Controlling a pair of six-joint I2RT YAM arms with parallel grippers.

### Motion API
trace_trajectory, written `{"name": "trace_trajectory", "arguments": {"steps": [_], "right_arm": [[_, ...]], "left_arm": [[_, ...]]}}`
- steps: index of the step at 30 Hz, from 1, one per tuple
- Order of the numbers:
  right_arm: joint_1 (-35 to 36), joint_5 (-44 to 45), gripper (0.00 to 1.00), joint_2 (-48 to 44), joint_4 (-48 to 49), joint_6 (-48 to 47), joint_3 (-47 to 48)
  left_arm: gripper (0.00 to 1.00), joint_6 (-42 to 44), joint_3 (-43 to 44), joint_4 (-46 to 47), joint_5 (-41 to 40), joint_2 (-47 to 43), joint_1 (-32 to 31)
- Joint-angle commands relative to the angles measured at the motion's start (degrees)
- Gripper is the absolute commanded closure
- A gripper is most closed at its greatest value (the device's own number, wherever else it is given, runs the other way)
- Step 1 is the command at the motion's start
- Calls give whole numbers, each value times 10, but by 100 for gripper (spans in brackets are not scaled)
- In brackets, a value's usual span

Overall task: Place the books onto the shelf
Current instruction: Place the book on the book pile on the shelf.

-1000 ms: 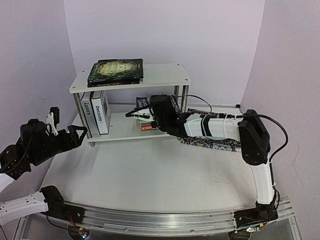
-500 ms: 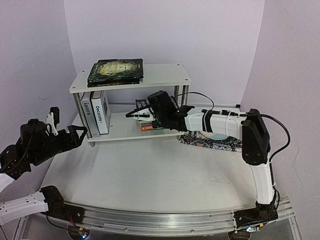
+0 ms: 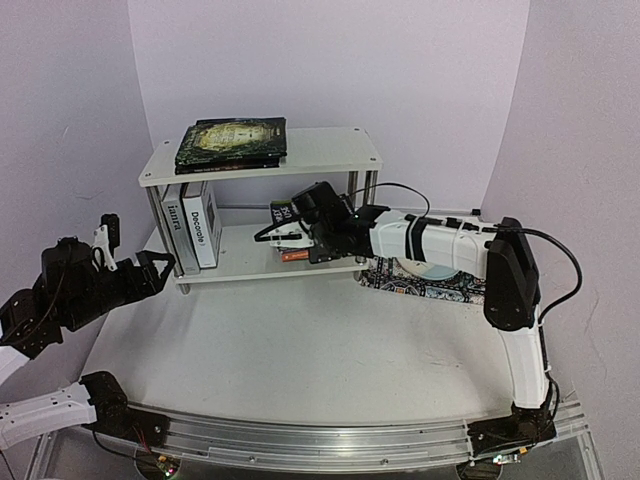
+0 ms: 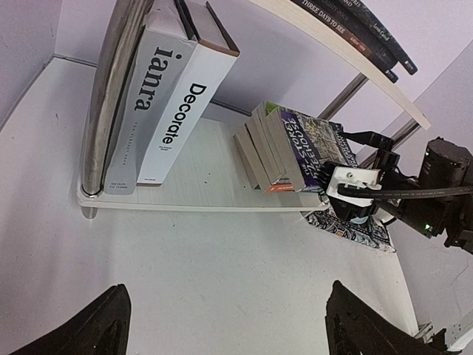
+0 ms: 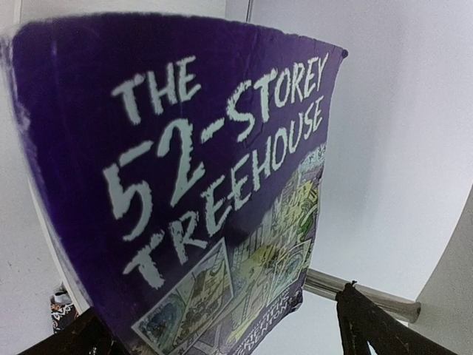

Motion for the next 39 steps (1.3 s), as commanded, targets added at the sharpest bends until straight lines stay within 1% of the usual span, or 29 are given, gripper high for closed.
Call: {"name": "trace_trajectory", "arguments": {"steps": [1, 5, 8, 9, 15, 16, 18, 19, 31, 33, 39], "right_arm": [[-2, -4, 4, 1, -50, 38, 38], [-1, -31, 2, -19, -80, 63, 33], [-1, -32, 2, -20, -90, 63, 34], [0, -30, 4, -18, -91, 63, 36], [0, -30, 26, -14, -95, 66, 46], [-1, -31, 29, -16, -97, 67, 47], [-1, -35, 29, -19, -106, 72, 49], [-1, -37, 31, -21, -109, 74, 49], [0, -33, 66, -7, -111, 74, 69], [0, -33, 69, -4, -111, 74, 73], [-2, -31, 68, 6, -111, 71, 82]], "left_arm": [[7, 0, 8, 9, -1, 10, -2], [7, 1, 8, 9, -1, 14, -2], [7, 0, 7, 10, -2, 16, -2], [7, -1, 8, 10, -2, 18, -1], [7, -1, 9, 10, 0, 26, -2], [7, -1, 10, 10, 0, 26, -2], [7, -1, 10, 10, 0, 26, -2], [7, -2, 9, 10, -1, 25, -2], [7, -2, 11, 10, 1, 26, -2], [7, -2, 9, 10, 1, 23, -2], [7, -3, 8, 10, 2, 22, -1]]}}
